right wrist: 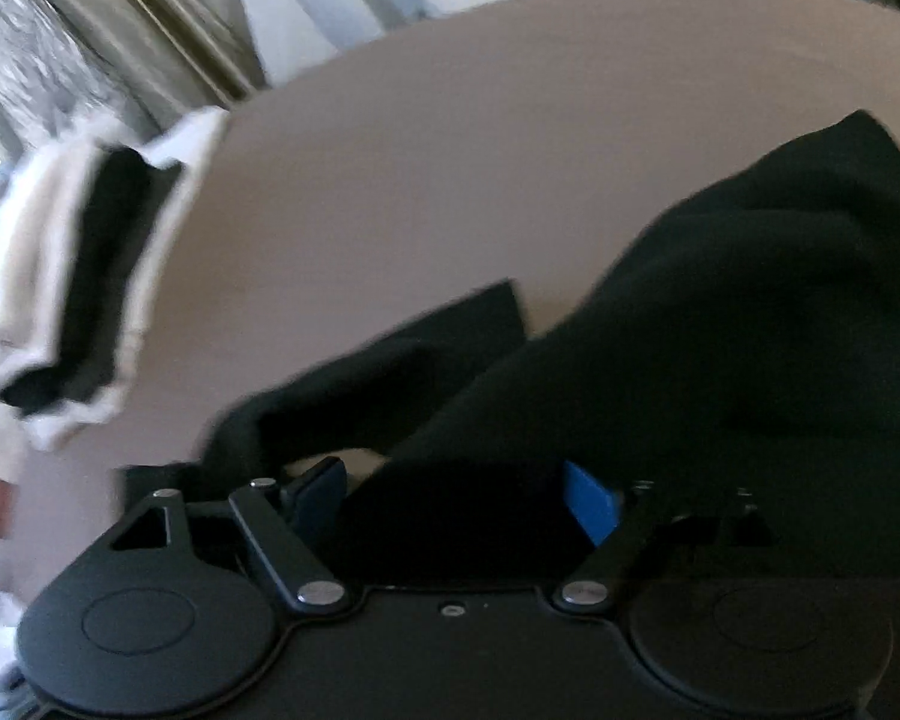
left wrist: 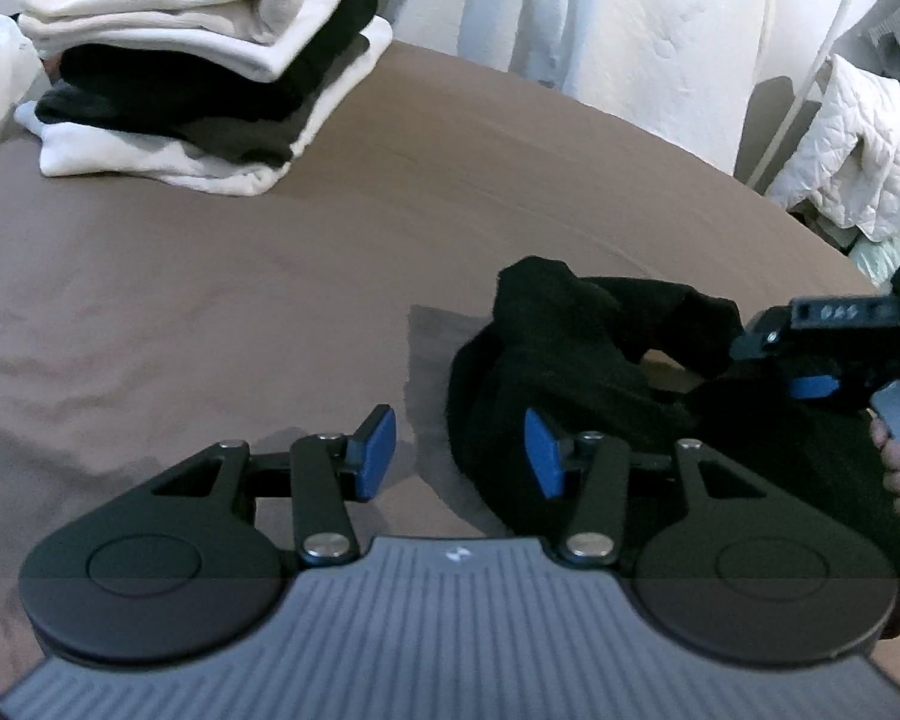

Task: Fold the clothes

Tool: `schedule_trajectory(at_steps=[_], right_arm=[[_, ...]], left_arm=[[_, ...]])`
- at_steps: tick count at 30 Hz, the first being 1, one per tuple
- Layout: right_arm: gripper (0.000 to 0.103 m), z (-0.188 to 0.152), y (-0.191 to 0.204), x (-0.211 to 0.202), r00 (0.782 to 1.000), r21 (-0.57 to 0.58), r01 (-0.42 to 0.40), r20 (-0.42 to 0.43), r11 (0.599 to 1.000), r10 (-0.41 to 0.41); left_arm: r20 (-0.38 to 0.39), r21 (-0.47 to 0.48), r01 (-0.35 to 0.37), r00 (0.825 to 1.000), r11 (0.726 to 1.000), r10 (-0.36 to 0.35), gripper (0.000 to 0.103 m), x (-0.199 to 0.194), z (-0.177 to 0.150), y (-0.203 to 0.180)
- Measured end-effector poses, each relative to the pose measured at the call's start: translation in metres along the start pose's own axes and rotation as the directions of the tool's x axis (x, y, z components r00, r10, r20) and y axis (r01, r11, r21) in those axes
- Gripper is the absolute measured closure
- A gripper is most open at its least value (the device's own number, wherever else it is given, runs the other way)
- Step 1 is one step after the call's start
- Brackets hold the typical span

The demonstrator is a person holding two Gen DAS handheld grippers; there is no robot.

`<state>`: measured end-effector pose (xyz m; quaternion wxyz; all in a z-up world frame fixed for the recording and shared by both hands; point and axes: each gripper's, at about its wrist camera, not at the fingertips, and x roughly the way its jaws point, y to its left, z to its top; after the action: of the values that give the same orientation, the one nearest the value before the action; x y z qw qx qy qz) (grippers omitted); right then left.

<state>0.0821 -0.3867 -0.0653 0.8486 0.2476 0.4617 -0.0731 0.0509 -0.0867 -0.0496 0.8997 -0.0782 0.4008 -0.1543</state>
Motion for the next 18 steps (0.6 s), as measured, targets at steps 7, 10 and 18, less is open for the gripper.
schedule_trajectory(at_steps=[7,10,18], right_arm=[[0.091,-0.011,-0.005,-0.006,0.993,-0.125,0.062,0.111,0.990,-0.049],[0.092,-0.021,-0.004,-0.044,0.977,-0.186,0.085,0.210,0.979,-0.045],[0.093,-0.057,-0.019,-0.142,0.933,-0.268,0.146,0.357,0.952,-0.043]], left_arm=[[0.004,0.012,-0.005,1.000,1.000,0.005,0.056,-0.004,-0.005,0.003],[0.000,0.000,-0.008,1.000,1.000,0.008,0.056,-0.003,-0.008,0.007],[0.000,0.014,0.028,1.000,1.000,-0.028,0.056,-0.003,-0.012,0.000]])
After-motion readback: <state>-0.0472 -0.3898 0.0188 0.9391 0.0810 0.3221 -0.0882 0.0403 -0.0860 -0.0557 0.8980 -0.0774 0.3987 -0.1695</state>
